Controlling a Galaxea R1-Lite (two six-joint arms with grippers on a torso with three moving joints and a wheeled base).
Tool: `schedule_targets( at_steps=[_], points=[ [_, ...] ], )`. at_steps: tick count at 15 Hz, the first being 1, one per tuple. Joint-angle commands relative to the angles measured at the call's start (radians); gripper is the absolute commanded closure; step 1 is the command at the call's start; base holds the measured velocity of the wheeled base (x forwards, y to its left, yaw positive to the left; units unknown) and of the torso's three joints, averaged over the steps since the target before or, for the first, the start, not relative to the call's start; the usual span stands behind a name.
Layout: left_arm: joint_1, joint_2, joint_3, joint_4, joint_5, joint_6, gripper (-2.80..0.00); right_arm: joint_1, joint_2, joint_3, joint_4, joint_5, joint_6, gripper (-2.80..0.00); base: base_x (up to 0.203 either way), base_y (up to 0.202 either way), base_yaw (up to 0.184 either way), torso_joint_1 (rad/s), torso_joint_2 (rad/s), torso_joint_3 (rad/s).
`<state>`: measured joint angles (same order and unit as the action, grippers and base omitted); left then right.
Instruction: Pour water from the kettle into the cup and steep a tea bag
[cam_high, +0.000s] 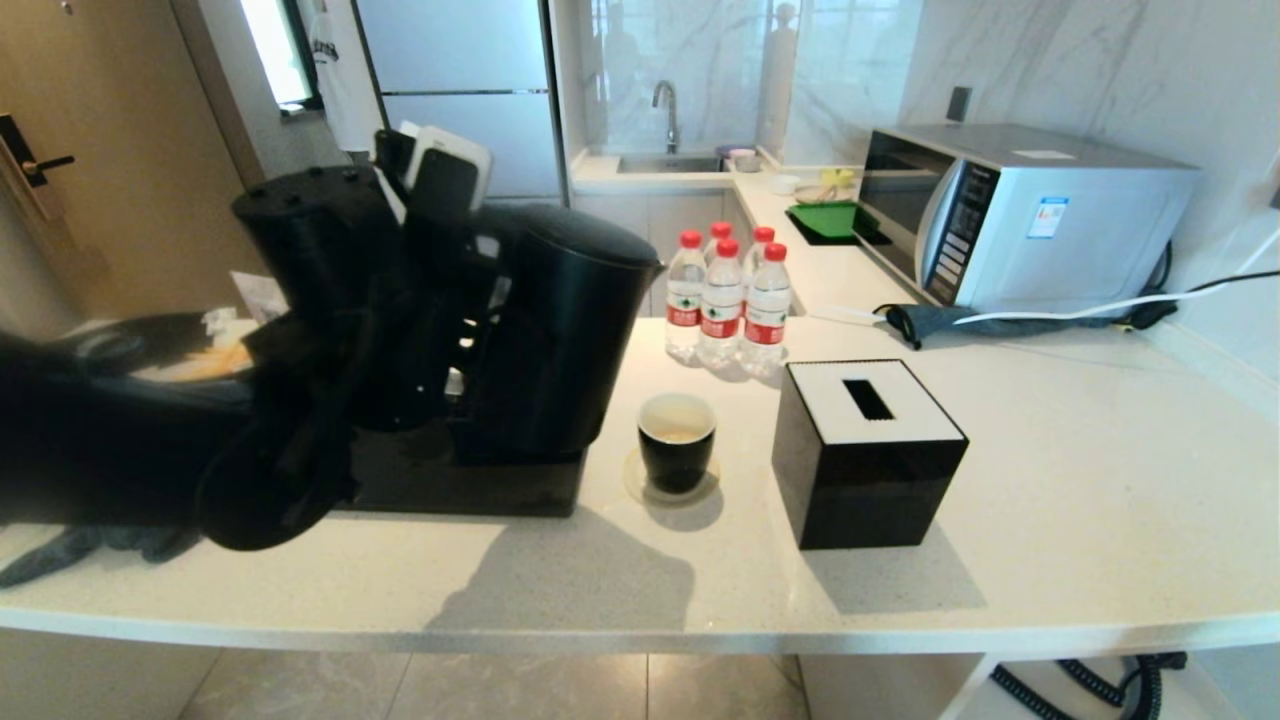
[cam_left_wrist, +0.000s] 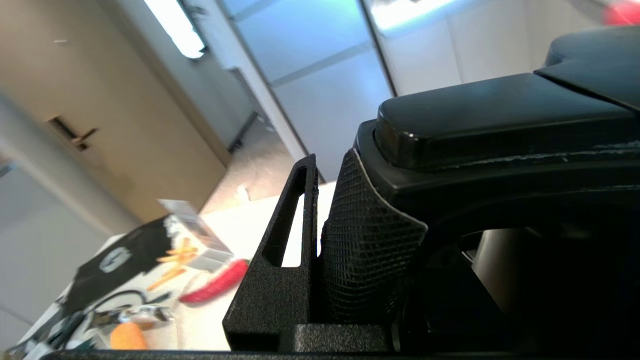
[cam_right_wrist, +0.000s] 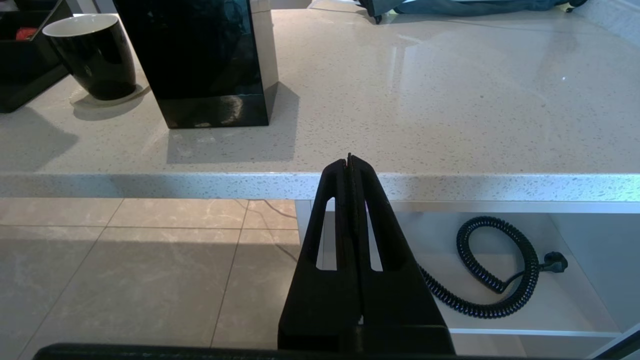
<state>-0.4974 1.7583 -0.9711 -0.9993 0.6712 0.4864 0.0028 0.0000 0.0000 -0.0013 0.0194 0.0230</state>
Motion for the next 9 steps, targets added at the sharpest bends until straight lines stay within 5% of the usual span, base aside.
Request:
schedule_targets(
  at_steps=[1, 5, 9],
  points=[
    [0.048, -0.05, 0.026, -0.041, 0.001, 0.003, 0.0, 0.0, 0.0, 0.0, 0.0, 0.001, 0.0, 0.0, 0.0, 0.0, 0.0, 0.0, 0.0, 0.0],
    [0.196, -0.127, 0.092, -0.122, -0.014, -0.029, 0.0, 0.0, 0.0, 0.0, 0.0, 0.001, 0.0, 0.0, 0.0, 0.0, 0.0, 0.0, 0.0, 0.0],
    [0.344, -0.176, 0.185, -0.139, -0.103, -0.168, 0.0, 0.0, 0.0, 0.0, 0.0, 0.001, 0.0, 0.0, 0.0, 0.0, 0.0, 0.0, 0.0, 0.0]
  ],
)
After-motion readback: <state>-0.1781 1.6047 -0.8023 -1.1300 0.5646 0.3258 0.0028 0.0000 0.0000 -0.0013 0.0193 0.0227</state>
